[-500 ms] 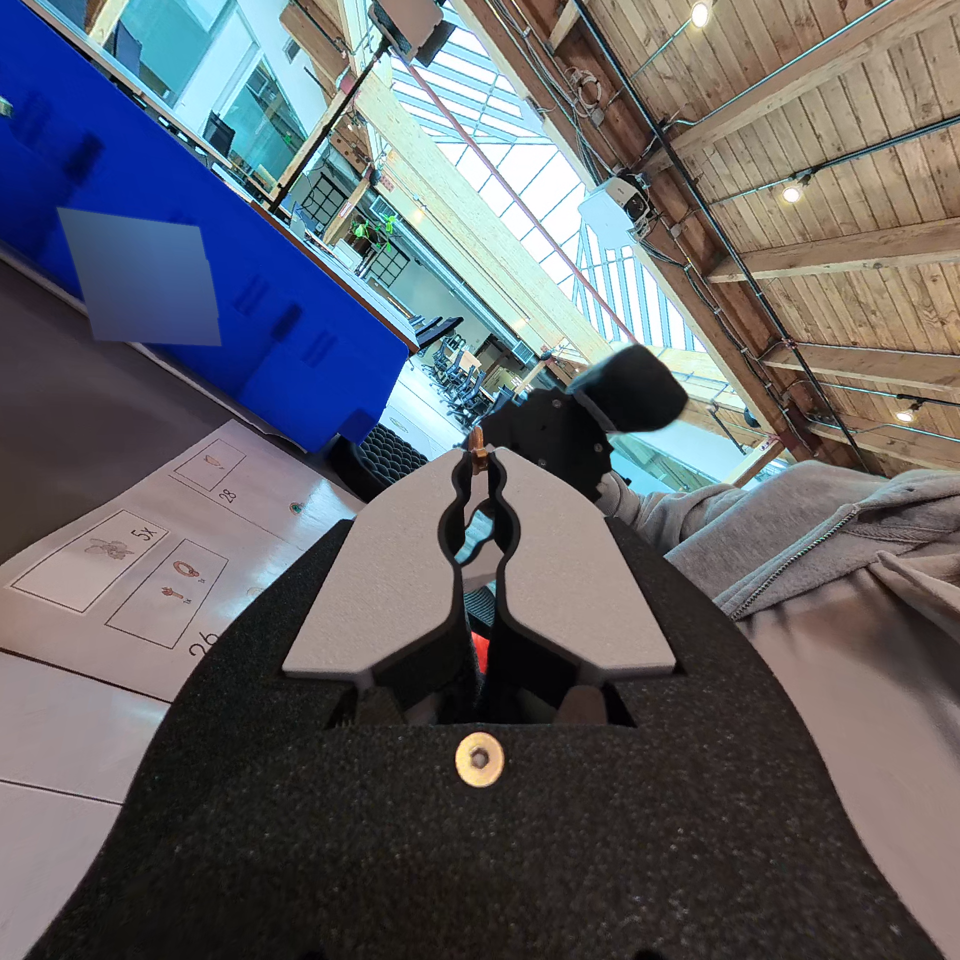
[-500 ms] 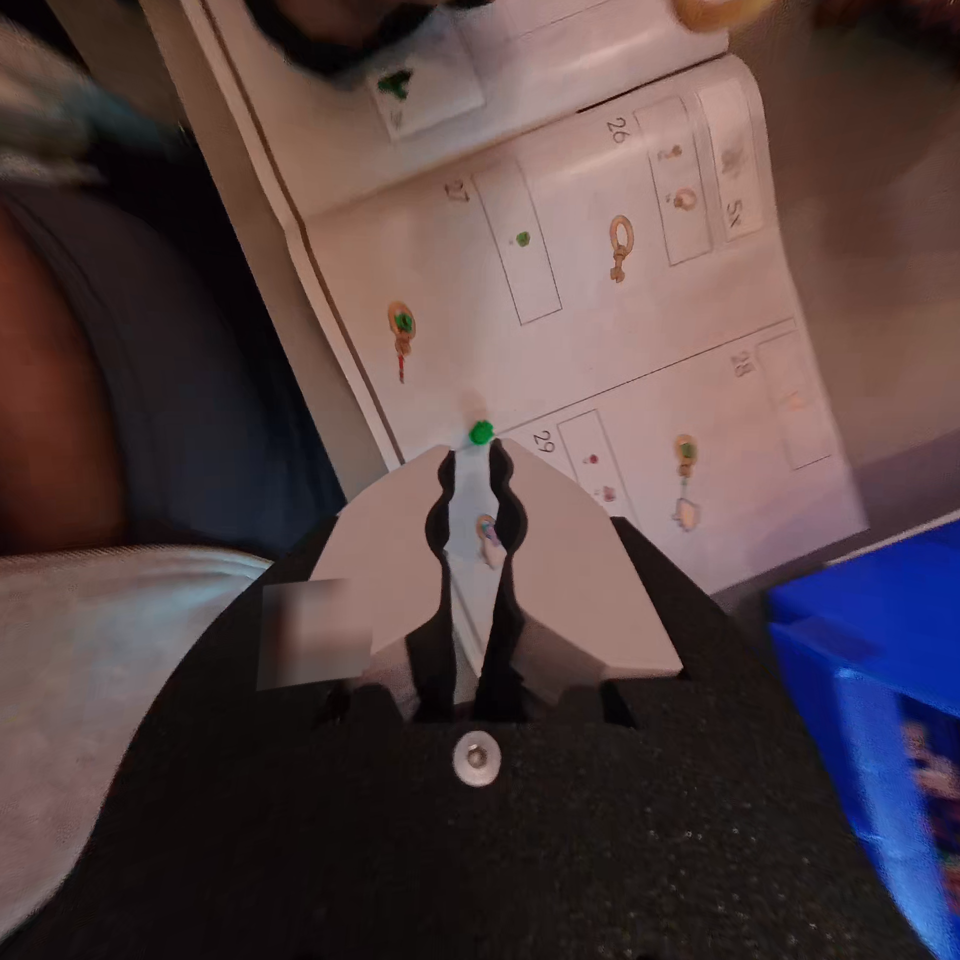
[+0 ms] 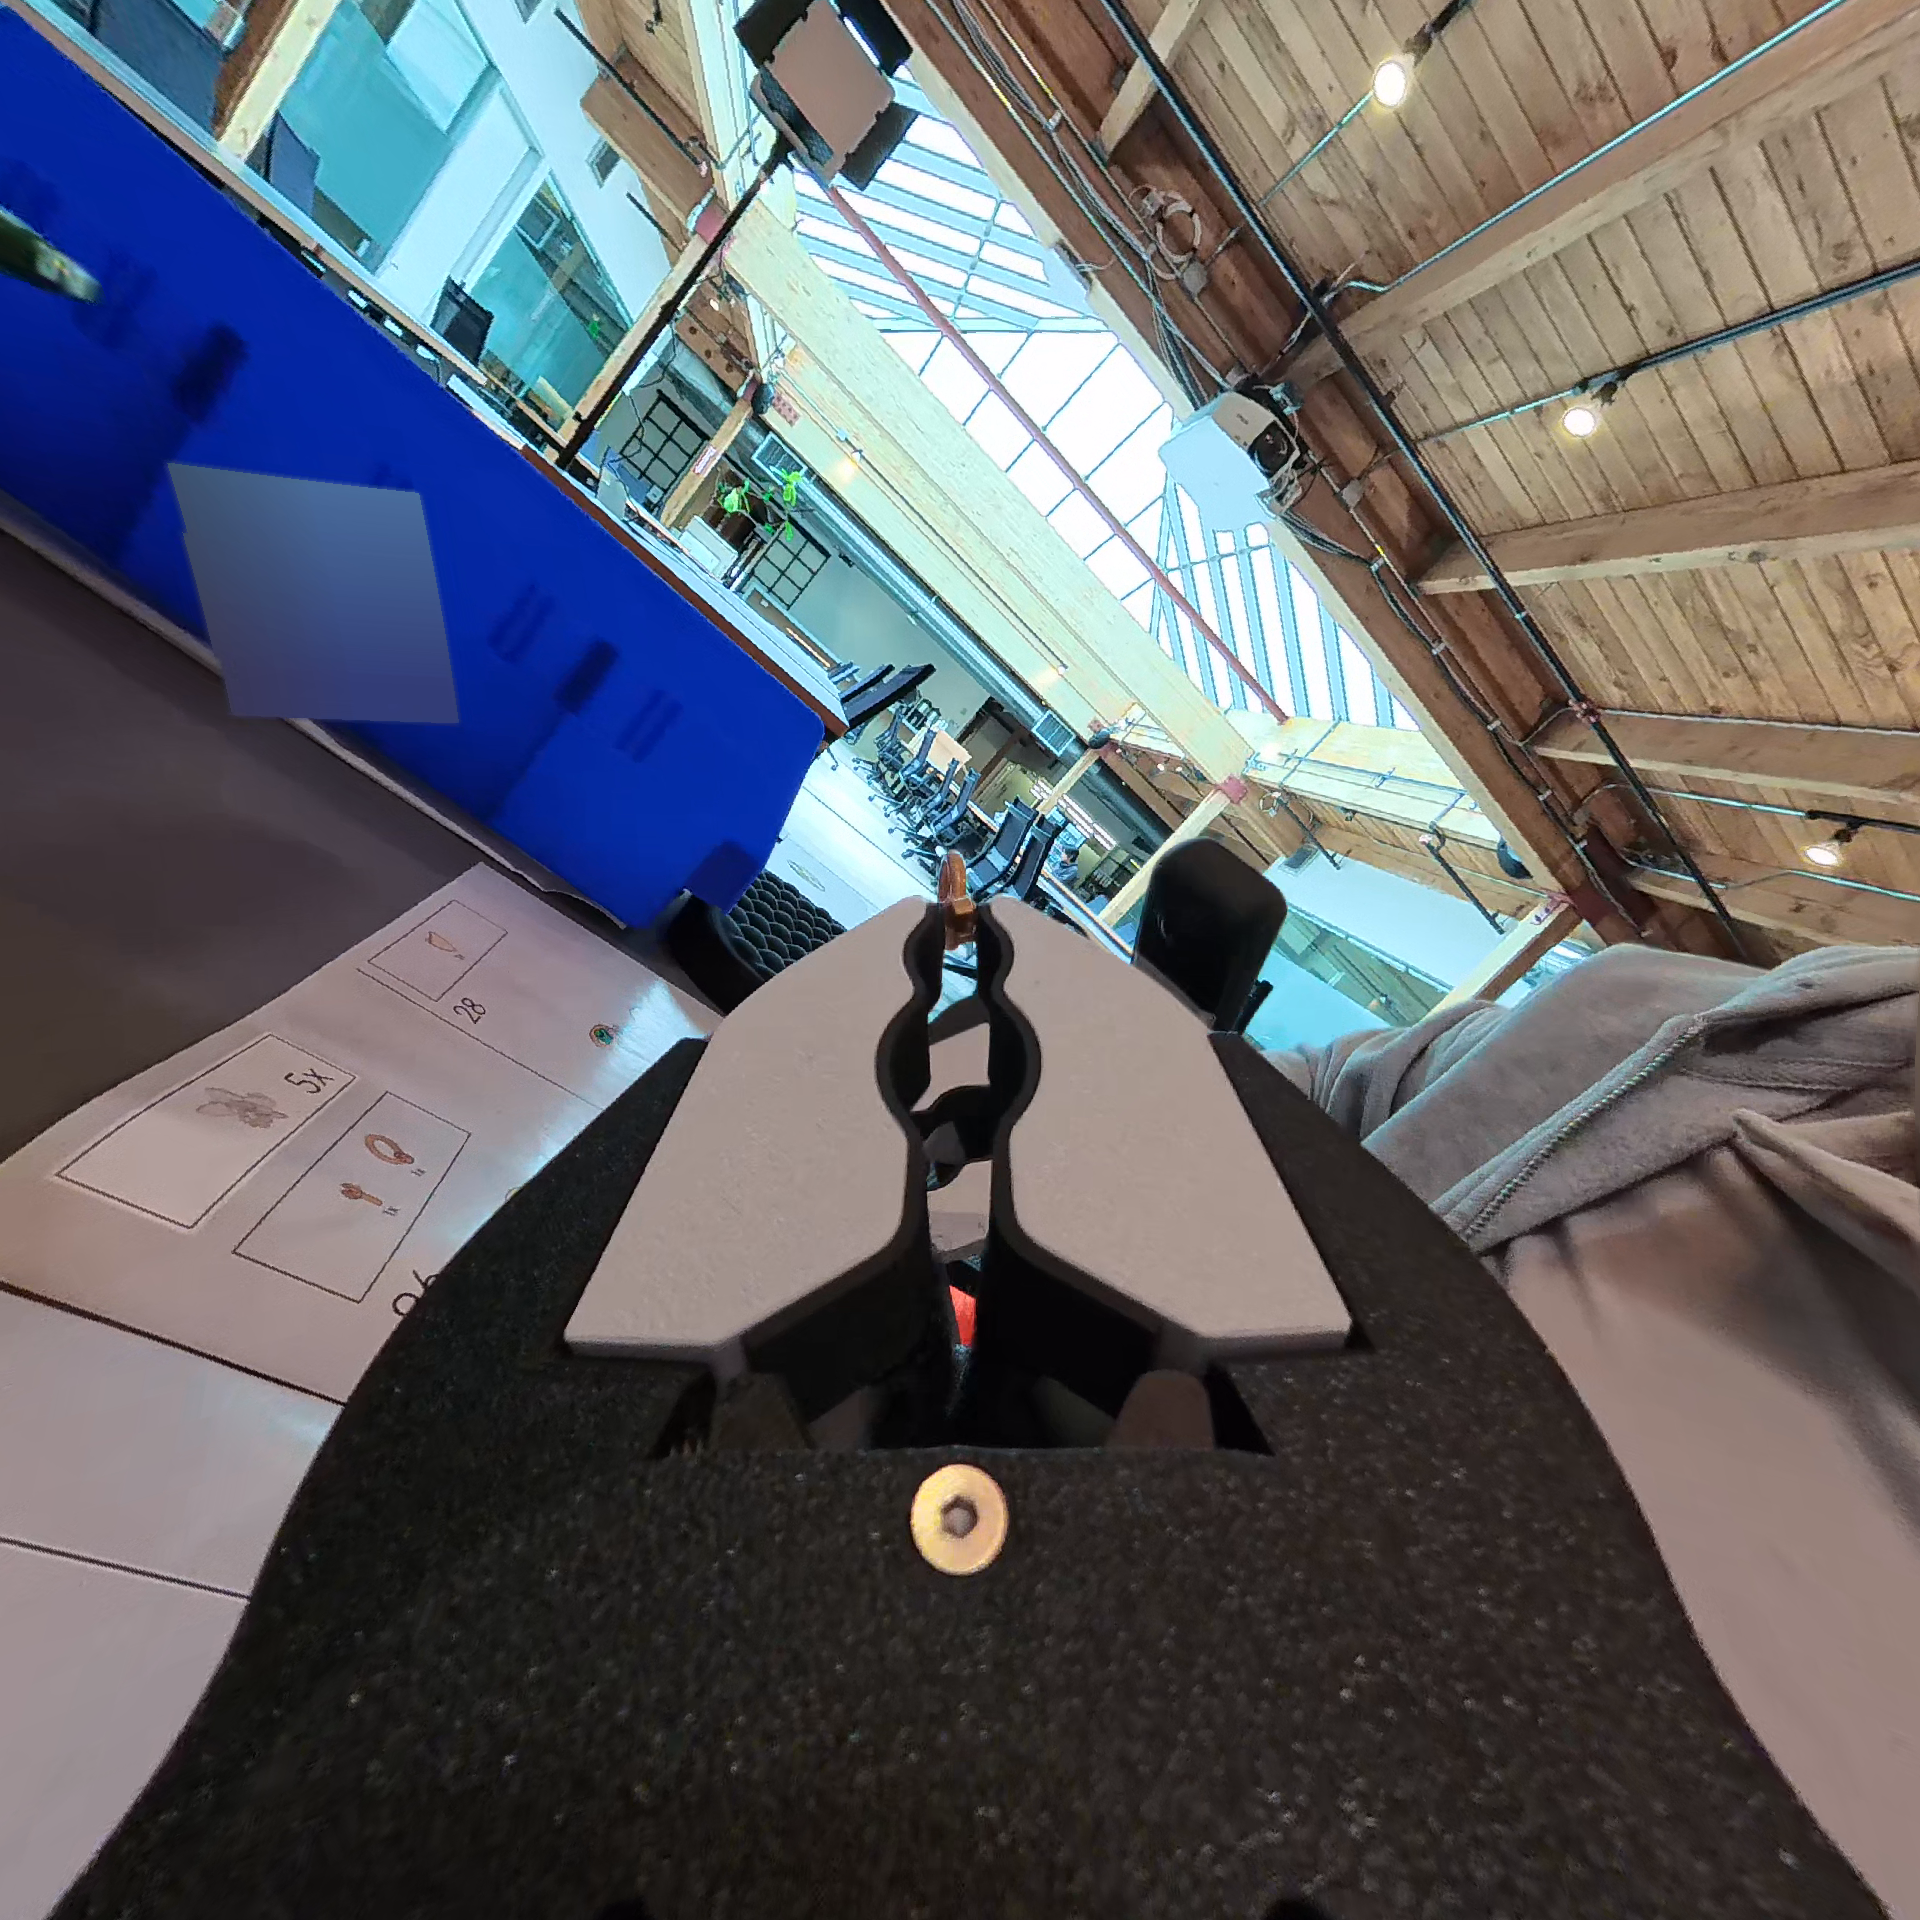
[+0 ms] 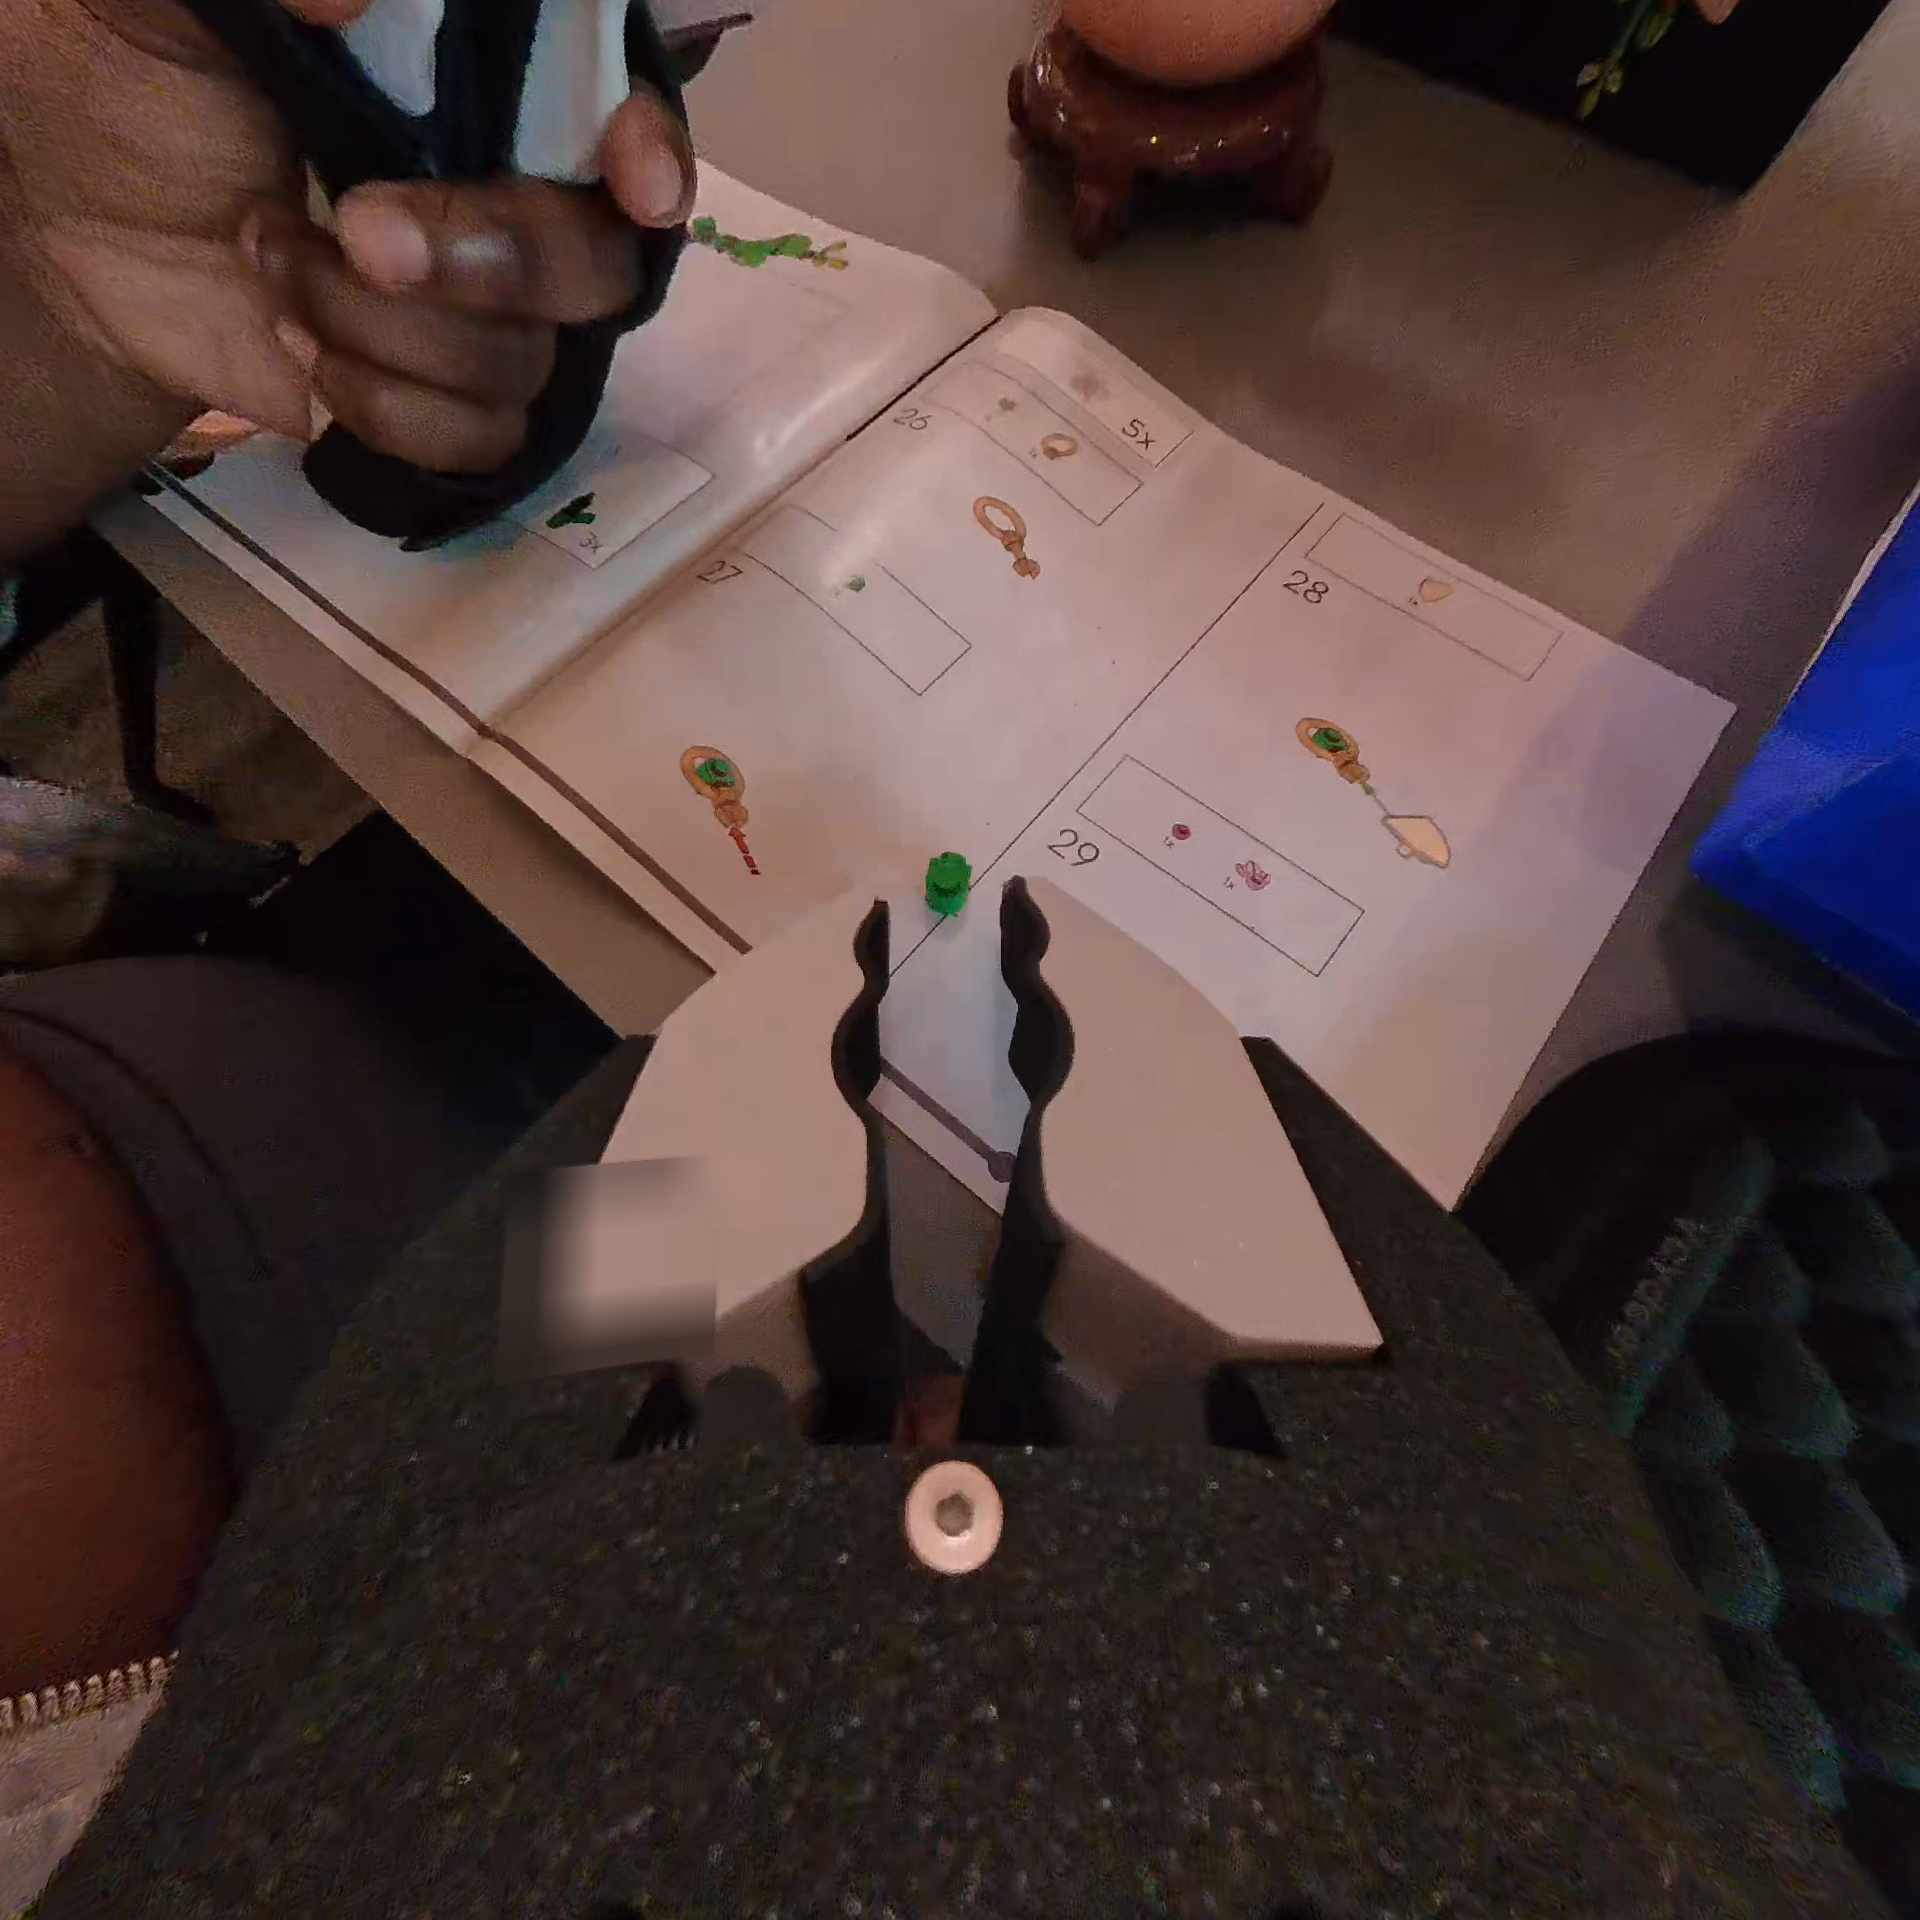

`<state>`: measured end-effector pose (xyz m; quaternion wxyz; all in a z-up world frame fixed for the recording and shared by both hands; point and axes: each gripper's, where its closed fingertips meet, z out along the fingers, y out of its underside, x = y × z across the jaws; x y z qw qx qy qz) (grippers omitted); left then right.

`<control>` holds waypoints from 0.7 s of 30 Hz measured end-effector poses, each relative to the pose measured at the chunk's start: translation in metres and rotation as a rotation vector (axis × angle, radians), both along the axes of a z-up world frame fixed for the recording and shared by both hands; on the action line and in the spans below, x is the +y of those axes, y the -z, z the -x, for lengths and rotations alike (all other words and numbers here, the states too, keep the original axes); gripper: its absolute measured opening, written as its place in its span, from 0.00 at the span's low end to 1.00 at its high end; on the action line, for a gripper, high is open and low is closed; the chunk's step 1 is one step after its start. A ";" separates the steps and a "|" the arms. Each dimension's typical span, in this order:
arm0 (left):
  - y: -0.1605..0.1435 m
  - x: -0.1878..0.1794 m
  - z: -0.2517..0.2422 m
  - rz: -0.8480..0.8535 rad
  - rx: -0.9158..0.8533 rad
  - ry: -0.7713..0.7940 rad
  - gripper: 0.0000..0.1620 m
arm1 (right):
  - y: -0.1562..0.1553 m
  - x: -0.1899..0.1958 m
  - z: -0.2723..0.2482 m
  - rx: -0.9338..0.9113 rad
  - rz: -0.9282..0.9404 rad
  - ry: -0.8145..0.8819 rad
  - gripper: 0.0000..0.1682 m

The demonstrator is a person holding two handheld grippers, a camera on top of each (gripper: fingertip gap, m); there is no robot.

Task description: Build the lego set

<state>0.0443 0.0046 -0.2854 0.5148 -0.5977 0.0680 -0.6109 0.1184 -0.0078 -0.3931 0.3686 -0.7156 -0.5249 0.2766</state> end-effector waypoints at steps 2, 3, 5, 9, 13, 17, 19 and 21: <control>0.000 0.000 0.000 -0.001 0.003 -0.001 0.03 | 0.001 0.003 0.001 0.020 0.015 0.021 0.12; 0.000 0.000 0.000 -0.002 0.005 -0.002 0.03 | 0.000 0.004 0.001 0.038 0.025 0.032 0.11; 0.000 0.000 -0.001 -0.002 0.004 -0.002 0.03 | 0.002 0.004 0.002 0.045 0.057 0.040 0.08; 0.001 0.000 -0.001 0.000 0.004 0.003 0.03 | 0.003 0.004 0.004 0.021 0.068 0.034 0.09; 0.001 0.000 -0.001 0.001 0.005 0.003 0.03 | 0.004 0.001 0.006 0.016 0.078 0.029 0.05; 0.001 0.000 -0.002 0.002 0.007 0.005 0.03 | 0.003 0.001 0.007 -0.008 0.045 -0.004 0.05; 0.001 -0.001 -0.003 0.004 -0.002 0.020 0.03 | -0.003 0.001 0.008 0.014 -0.006 -0.055 0.05; -0.002 -0.006 -0.004 0.023 -0.058 0.078 0.03 | -0.030 -0.006 0.014 0.115 -0.055 -0.155 0.04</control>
